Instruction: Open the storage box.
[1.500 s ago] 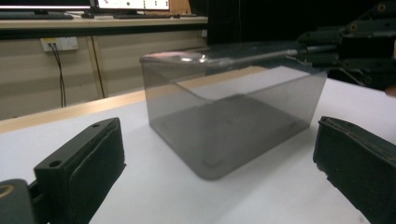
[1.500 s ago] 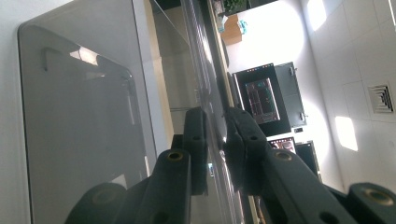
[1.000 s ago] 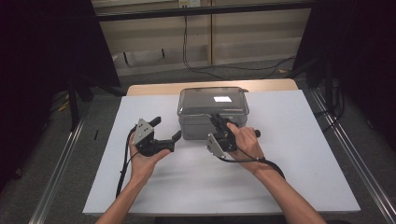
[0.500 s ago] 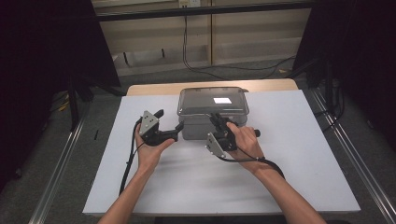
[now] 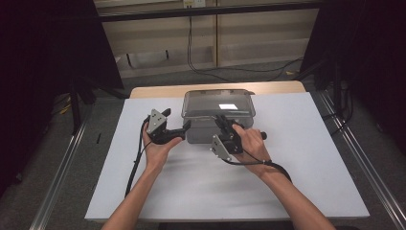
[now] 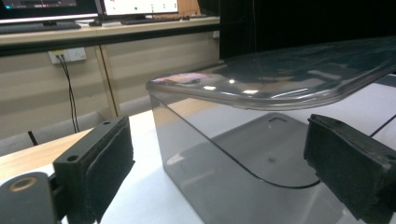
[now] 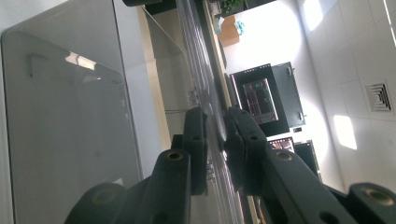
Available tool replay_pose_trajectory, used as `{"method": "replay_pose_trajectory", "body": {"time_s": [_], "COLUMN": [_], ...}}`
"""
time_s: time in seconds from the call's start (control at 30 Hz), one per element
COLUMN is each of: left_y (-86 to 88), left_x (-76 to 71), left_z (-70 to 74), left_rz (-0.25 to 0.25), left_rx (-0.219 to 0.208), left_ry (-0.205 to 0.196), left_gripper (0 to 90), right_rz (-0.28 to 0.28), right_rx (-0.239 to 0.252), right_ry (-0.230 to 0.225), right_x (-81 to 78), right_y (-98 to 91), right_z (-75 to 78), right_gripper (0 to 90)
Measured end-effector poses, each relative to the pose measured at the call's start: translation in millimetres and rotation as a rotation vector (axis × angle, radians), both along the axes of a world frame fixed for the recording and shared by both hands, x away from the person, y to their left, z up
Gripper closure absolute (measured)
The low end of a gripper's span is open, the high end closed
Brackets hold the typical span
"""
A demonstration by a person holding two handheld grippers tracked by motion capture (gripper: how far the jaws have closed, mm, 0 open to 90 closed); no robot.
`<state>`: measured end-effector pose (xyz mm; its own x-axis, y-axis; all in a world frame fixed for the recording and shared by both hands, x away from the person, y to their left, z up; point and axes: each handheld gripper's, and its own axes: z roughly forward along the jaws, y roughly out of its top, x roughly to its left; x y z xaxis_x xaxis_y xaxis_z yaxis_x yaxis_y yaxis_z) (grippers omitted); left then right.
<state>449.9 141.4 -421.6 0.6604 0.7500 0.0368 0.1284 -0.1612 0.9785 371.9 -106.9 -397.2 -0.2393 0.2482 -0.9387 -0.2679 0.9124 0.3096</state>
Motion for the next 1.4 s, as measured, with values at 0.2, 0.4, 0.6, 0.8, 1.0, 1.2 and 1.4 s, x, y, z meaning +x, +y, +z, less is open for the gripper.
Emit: {"method": "replay_pose_trajectory", "body": {"time_s": [0.2, 0.4, 0.6, 0.8, 1.0, 1.2, 1.4], "left_y": [-6.2, -8.0, -6.6, -5.6, -6.0, -6.8, -6.7], "left_x": [3.4, 7.9, 8.5, 8.2, 8.2, 7.5, 7.6], "left_z": [-4.9, -2.7, -0.1, 0.6, 0.0, 1.2, 1.6], "left_rz": [-0.001, 0.009, 0.016, 0.016, 0.016, 0.012, 0.009], "left_rx": [-0.001, -0.004, -0.031, -0.010, 0.007, 0.008, 0.009], "left_ry": [0.004, -0.018, -0.022, -0.028, -0.033, -0.043, -0.047], "left_gripper": [8.1, 9.0, 9.9, 9.8, 9.9, 10.9, 11.1], "right_rz": [0.001, 0.003, 0.002, -0.004, -0.013, -0.037, -0.050], "right_rx": [-0.007, -0.013, -0.017, -0.009, 0.044, 0.114, 0.257], "right_ry": [0.004, 0.007, 0.006, 0.008, 0.031, 0.063, 0.105], "right_x": [0.0, 0.1, 0.1, -0.2, 0.3, 0.3, 0.4], "right_y": [0.3, 0.8, 1.2, 1.2, -2.4, -13.4, -31.3], "right_z": [-0.6, -1.5, -1.8, -2.7, -2.5, -2.0, 1.2], "right_gripper": [77.8, 77.7, 77.2, 72.1, 63.4, 49.9, 35.7]}}
